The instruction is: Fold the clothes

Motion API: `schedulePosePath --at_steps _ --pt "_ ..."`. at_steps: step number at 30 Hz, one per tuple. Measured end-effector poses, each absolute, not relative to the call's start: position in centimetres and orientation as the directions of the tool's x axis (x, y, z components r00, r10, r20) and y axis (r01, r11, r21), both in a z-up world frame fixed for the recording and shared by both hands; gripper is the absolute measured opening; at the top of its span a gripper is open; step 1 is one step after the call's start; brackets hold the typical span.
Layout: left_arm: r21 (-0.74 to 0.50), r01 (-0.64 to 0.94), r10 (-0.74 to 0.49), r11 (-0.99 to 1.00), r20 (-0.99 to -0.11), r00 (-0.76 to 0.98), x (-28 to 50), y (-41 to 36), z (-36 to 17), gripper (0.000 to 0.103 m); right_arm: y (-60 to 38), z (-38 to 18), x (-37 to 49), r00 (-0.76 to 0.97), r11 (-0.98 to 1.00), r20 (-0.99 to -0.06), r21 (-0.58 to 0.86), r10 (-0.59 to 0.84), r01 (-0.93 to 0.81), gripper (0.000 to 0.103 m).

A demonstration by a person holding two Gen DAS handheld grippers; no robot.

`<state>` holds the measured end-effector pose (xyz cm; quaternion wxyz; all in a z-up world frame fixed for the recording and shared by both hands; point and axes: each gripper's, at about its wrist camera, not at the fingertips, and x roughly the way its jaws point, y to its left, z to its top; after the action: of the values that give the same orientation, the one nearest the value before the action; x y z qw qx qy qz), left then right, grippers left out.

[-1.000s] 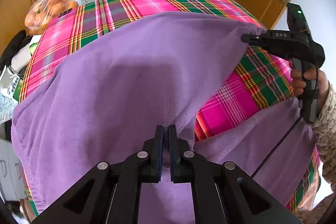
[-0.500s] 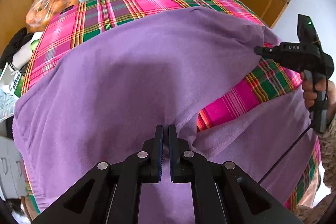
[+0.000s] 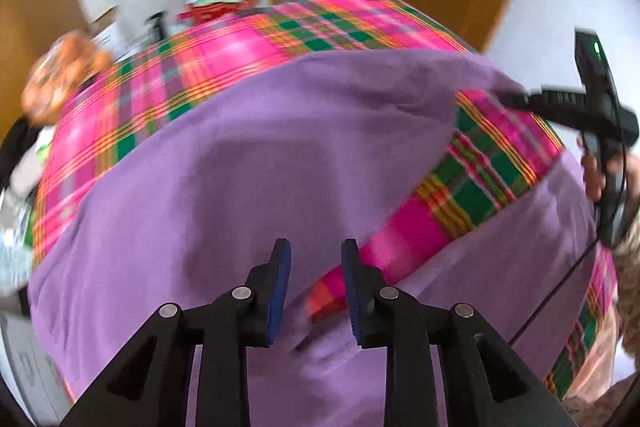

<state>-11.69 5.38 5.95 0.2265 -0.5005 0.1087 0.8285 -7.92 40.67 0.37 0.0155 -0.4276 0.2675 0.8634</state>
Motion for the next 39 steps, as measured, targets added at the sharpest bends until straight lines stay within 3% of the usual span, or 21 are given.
schedulePosePath --at_steps 4,6,8,12,19,22,23,24,25,30,39 --pt "-0.009 -0.540 0.259 -0.842 -0.884 -0.389 -12.4 9.4 5.3 0.027 44.5 1.3 -6.6 -0.664 -0.848 -0.743 0.406 -0.088 -0.342 0.027" --pt "0.031 -0.569 0.249 -0.822 -0.879 -0.407 -12.5 11.4 5.2 0.027 46.6 1.0 -6.4 -0.666 -0.828 -0.743 0.415 -0.069 -0.377 0.038" --pt "0.089 -0.573 0.212 -0.815 -0.873 -0.438 -12.7 12.5 4.9 0.027 47.9 0.4 -6.4 -0.666 -0.798 -0.742 0.446 -0.077 -0.405 0.042" --pt "0.186 -0.581 0.146 -0.793 -0.867 -0.476 -13.2 14.3 4.0 0.027 50.2 -0.9 -7.0 -0.672 -0.737 -0.732 0.514 -0.111 -0.438 0.046" --pt "0.218 -0.606 0.105 -0.765 -0.886 -0.451 -13.4 15.5 2.5 0.028 51.3 -2.1 -8.9 -0.683 -0.702 -0.722 0.544 -0.111 -0.461 0.047" --pt "0.245 -0.597 0.086 -0.764 -0.878 -0.470 -13.8 15.9 2.3 0.028 51.4 -2.2 -9.4 -0.688 -0.696 -0.718 0.547 -0.104 -0.466 0.037" --pt "0.254 -0.593 0.079 -0.764 -0.875 -0.477 -13.9 16.0 2.2 0.028 51.5 -2.2 -9.5 -0.685 -0.698 -0.722 0.539 -0.094 -0.472 0.020" --pt "0.249 -0.587 0.081 -0.771 -0.875 -0.477 -14.1 15.9 2.2 0.028 51.5 -2.2 -9.6 -0.682 -0.701 -0.726 0.530 -0.084 -0.478 0.013" --pt "0.228 -0.588 0.096 -0.776 -0.879 -0.467 -14.2 15.8 2.2 0.028 51.5 -2.0 -9.7 -0.687 -0.706 -0.722 0.528 -0.081 -0.472 0.012" --pt "0.161 -0.583 0.137 -0.796 -0.891 -0.433 -14.7 15.1 2.3 0.006 51.4 -0.4 -9.7 -0.709 -0.737 -0.704 0.500 -0.039 -0.455 0.011" --pt "0.074 -0.571 0.201 -0.818 -0.893 -0.403 -15.2 13.0 2.9 0.001 52.3 1.6 -10.0 -0.725 -0.747 -0.688 0.462 0.037 -0.477 0.010"
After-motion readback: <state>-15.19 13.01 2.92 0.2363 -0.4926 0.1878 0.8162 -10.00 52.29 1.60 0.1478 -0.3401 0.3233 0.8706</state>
